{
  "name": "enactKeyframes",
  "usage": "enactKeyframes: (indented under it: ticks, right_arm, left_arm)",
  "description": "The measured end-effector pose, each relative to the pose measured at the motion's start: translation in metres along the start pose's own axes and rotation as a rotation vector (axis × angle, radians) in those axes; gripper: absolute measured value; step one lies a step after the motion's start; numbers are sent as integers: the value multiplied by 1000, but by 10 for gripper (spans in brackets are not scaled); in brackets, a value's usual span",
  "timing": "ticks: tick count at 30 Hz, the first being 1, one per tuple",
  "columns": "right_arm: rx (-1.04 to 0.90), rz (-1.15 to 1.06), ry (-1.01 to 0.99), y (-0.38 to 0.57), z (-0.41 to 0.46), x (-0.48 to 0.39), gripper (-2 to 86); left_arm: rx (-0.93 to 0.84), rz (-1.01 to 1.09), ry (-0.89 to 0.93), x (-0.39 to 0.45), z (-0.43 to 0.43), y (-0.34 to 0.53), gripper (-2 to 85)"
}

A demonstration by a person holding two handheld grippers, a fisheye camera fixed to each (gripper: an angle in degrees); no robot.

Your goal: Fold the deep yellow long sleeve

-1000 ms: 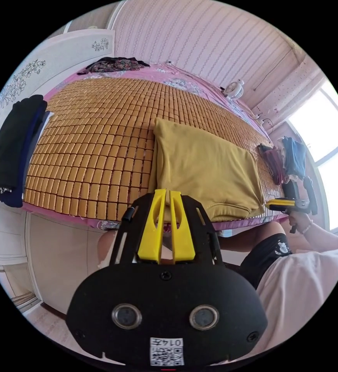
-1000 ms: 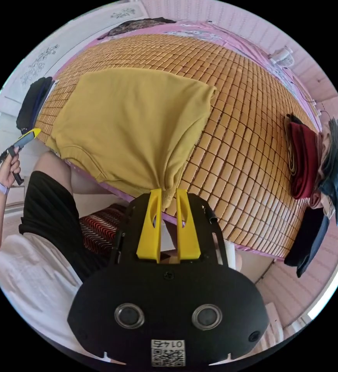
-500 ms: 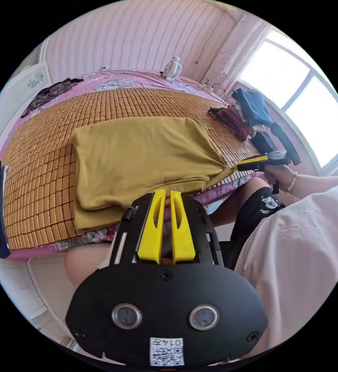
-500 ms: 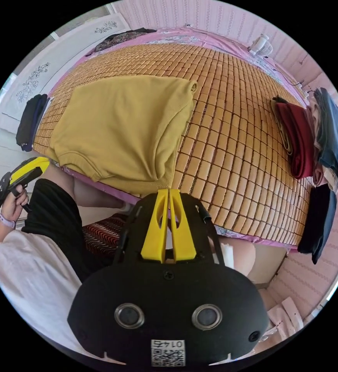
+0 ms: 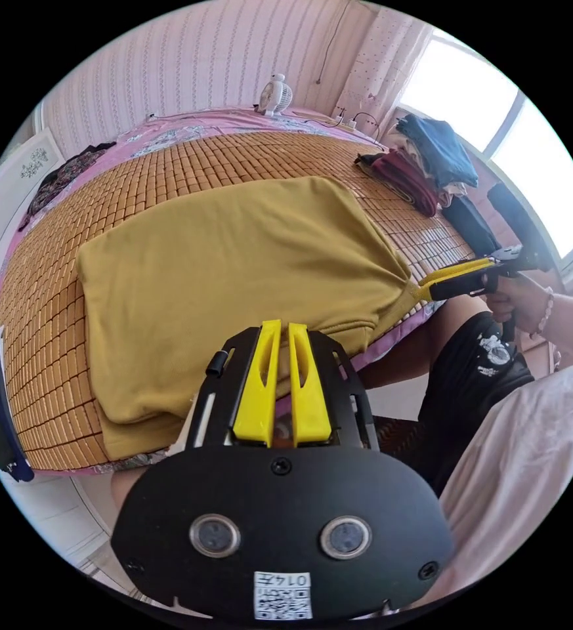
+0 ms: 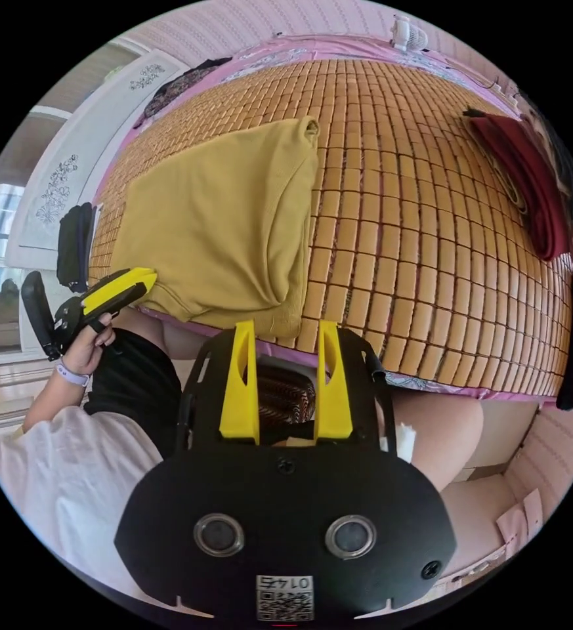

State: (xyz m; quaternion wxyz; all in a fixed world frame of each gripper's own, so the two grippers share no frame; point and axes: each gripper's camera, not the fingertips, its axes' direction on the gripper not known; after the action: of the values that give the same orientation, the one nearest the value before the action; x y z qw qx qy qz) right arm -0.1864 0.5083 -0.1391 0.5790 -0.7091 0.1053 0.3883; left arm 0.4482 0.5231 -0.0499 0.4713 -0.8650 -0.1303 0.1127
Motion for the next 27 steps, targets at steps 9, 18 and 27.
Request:
enactKeyframes:
  ticks: [9, 18, 27]
  right_arm:
    - [114, -2, -30, -22, -33, -2, 9]
    - [20, -39, 160, -25, -47, 3, 15]
    - [25, -560, 341, -181, -34, -171, 1]
  left_arm:
    - [-21, 11, 34, 15, 3, -17, -10]
    - [12, 189, 147, 72, -19, -45, -10]
    - [-23, 335, 64, 107, 8, -42, -10]
